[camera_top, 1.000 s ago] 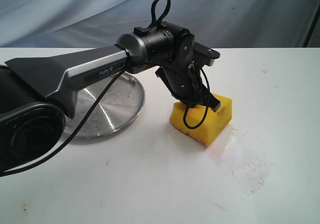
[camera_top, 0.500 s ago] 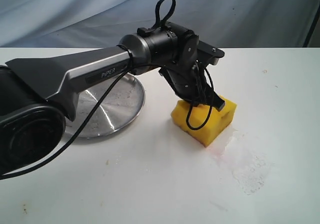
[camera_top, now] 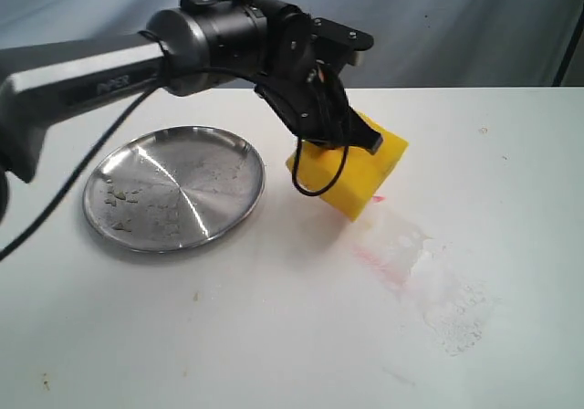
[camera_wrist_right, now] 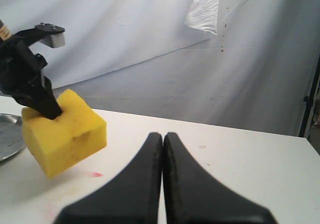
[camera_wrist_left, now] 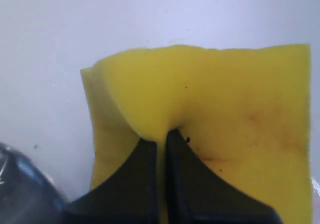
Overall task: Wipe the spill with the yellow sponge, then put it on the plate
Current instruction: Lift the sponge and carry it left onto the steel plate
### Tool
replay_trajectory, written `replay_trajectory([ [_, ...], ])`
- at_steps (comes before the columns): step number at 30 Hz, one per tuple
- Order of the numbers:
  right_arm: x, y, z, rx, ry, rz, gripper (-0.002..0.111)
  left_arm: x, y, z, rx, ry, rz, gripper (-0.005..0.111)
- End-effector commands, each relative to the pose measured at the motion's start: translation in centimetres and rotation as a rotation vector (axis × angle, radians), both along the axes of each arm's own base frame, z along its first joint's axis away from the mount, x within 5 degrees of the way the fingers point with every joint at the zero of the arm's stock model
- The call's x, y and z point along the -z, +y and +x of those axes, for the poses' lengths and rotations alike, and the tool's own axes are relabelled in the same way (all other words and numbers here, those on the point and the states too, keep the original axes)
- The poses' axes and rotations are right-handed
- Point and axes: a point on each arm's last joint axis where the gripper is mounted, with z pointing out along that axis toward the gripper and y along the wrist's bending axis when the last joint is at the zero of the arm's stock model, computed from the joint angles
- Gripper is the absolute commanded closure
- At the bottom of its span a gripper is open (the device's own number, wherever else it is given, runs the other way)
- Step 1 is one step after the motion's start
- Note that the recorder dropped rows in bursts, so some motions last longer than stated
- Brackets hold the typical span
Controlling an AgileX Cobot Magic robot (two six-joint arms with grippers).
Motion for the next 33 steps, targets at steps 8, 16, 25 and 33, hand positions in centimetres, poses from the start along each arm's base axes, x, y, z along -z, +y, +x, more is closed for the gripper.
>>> replay_trajectory([
  [8, 0.1, -0.1, 0.0, 0.009, -0.003, -0.006, 0.108, -3.9, 12.0, -2.6, -0.237, -0.108, -0.102, 0.107],
  [16, 0.1, -0.1, 0.0, 0.009, -0.003, -0.006, 0.108, -2.7, 19.1, -4.1, -0.507, -0.106, -0.187, 0.107],
  [25, 0.1, -0.1, 0.0, 0.009, -0.003, -0.006, 0.108, 0.1, 19.9, -3.7, -0.593, -0.054, -0.216, 0.106],
  [33, 0.1, -0.1, 0.0, 0.009, -0.003, -0.006, 0.108, 2.6, 19.6, -2.7, -0.615, -0.057, -0.232, 0.077],
])
